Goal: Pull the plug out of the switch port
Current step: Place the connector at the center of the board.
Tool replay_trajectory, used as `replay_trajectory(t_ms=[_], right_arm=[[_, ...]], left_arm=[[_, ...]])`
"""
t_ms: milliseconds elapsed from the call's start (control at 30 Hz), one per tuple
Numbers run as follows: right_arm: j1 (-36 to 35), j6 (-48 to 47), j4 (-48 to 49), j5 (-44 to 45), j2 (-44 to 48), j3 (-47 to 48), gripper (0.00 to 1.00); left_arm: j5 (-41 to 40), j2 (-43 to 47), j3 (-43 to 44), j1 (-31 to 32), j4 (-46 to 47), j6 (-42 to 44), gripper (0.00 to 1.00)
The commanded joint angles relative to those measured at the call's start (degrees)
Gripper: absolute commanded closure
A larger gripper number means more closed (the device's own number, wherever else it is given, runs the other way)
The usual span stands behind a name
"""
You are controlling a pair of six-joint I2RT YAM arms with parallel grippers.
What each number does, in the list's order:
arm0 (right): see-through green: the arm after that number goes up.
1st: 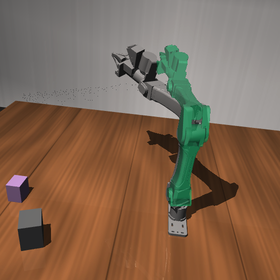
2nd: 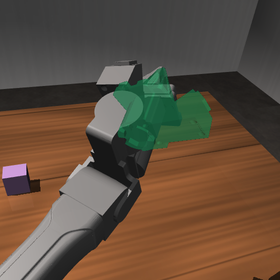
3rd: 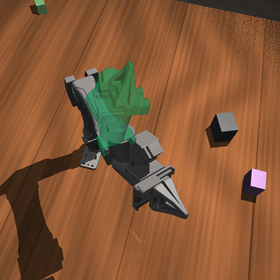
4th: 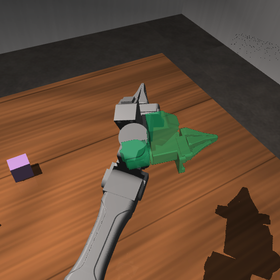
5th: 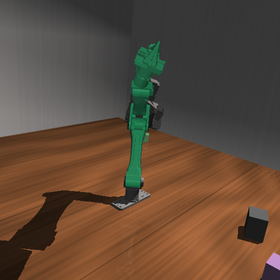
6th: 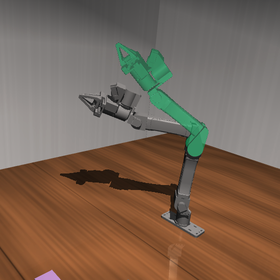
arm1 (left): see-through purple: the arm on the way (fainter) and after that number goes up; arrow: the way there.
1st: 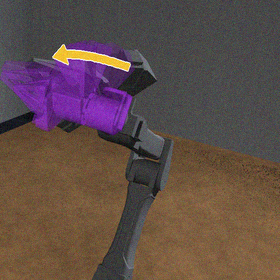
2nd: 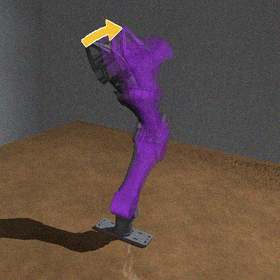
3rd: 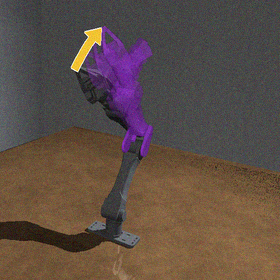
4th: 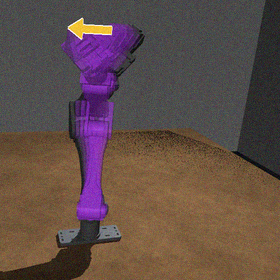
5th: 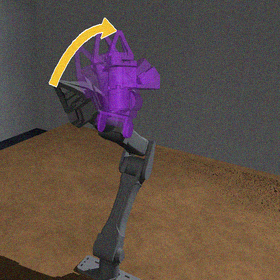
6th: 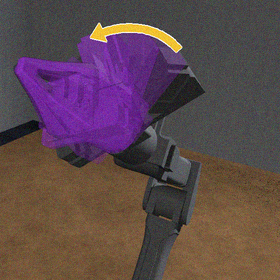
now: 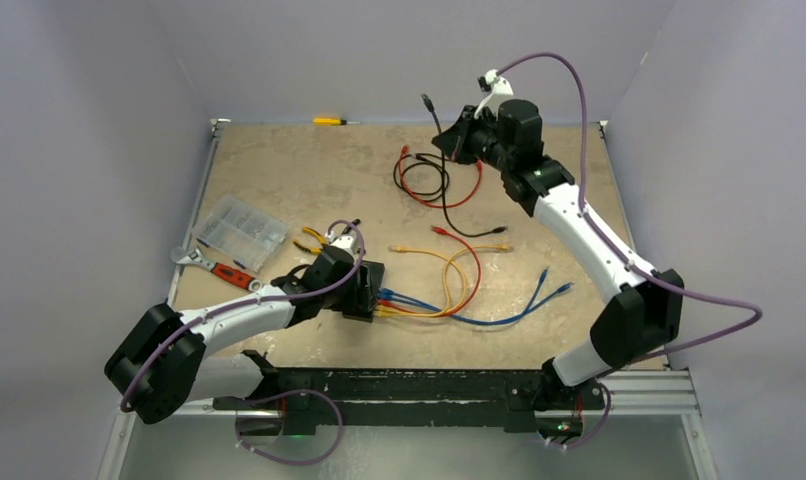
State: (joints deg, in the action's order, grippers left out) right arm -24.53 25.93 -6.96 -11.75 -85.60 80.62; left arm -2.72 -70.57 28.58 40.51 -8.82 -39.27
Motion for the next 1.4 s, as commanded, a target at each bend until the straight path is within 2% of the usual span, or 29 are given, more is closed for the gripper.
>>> replay_trajectory(t_ms=[0, 267, 567, 833, 967, 1000, 1100, 1267, 1367], right_arm=[[1.9, -3.9, -2.6, -0.7, -5.3, 8.0, 1.00], [5.0, -6.2, -5.1, -4.0, -20.9, 20.3, 1.00], [5.7, -6.8, -10.3, -8.4, -38.7, 38.5, 1.00], [5.7, -5.4, -12.8, -11.5, -49.2, 50.6, 1.00], [5.8, -5.4, -12.9, -10.8, -50.7, 51.0, 0.94], [5.8, -5.4, -12.7, -9.8, -50.5, 50.3, 0.91], [6.2, -5.3, -13.6, -5.3, -49.6, 48.4, 0.68], [7.1, -5.5, -11.2, -3.4, -44.8, 41.8, 0.37], [7.1, -5.7, -9.2, -3.4, -41.1, 36.8, 0.27]], left_arm=[[0.6, -0.8, -1.9, 0.1, -2.1, 0.2, 1.00], [0.2, -1.7, -1.1, 0.0, -2.5, 0.9, 1.00], [-0.2, -2.0, -0.7, 0.0, -2.6, 1.0, 1.00], [0.1, -2.1, -0.9, 0.1, -2.6, 0.8, 1.00], [0.3, -2.4, -0.7, 0.0, -2.4, 0.9, 1.00], [0.5, -2.5, -0.6, 0.0, -2.3, 1.0, 1.00], [0.6, -2.5, -0.6, 0.1, -2.1, 1.0, 1.00], [0.9, -2.6, -1.1, 0.1, -1.2, 0.9, 1.00], [1.1, -2.8, -1.1, 0.1, -0.8, 0.8, 1.00]])
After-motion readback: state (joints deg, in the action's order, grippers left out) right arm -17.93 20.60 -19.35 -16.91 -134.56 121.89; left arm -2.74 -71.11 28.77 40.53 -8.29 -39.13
